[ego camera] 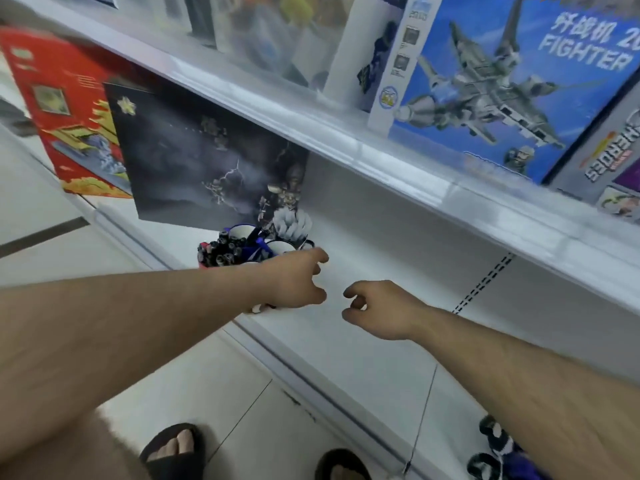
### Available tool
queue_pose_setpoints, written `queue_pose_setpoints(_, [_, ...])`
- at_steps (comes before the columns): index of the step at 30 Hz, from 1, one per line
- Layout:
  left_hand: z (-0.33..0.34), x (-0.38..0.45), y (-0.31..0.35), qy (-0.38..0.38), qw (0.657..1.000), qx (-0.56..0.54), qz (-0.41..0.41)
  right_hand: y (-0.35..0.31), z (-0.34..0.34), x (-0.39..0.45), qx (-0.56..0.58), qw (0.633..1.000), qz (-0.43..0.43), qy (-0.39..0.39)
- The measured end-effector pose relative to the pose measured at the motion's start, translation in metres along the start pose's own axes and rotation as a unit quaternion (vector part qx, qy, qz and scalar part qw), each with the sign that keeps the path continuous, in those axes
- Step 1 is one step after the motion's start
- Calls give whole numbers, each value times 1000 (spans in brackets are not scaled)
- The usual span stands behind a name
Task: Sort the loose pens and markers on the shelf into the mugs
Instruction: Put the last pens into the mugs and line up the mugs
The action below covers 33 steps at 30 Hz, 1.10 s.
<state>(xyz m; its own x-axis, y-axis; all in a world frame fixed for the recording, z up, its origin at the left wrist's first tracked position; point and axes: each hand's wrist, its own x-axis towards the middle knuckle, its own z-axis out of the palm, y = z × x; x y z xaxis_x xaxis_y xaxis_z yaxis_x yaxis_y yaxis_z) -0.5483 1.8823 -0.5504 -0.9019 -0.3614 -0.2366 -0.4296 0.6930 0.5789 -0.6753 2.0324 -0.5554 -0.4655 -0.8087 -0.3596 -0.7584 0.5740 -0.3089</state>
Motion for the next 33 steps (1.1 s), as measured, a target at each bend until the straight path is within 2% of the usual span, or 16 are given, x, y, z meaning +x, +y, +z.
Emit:
queue_pose_setpoints(5, [-26, 23, -49, 64, 997, 1, -40, 6, 12, 89, -26, 999, 7, -29])
queue_pose_setpoints(9, [-28, 46, -90, 89, 994, -3, -65, 21, 26, 175, 2, 999, 46, -9])
queue_pose_setpoints(14, [-24, 82, -119, 122, 991, -21, -49, 35, 52, 267, 133, 983, 109, 57])
queue_pose_setpoints(18, [-13, 99, -134, 144, 983, -105, -45, 30, 69, 317, 275, 945, 153, 88])
queue_pose_setpoints(20, [-7, 102, -140, 162, 974, -144, -62, 32, 77, 337, 322, 931, 150, 83])
queue_pose_setpoints(23, [-1, 99, -150, 188, 962, -184, -76, 37, 87, 347, 260, 952, 124, 103])
queue_pose_setpoints(25, [1, 92, -158, 203, 951, -216, -81, 36, 97, 340, 268, 946, 126, 130])
queue_pose_setpoints(30, [8, 80, -172, 227, 938, -241, -99, 36, 118, 317, 339, 905, 181, 181])
queue_pose_setpoints(33, [10, 82, -175, 233, 940, -229, -100, 27, 112, 321, 403, 864, 216, 212])
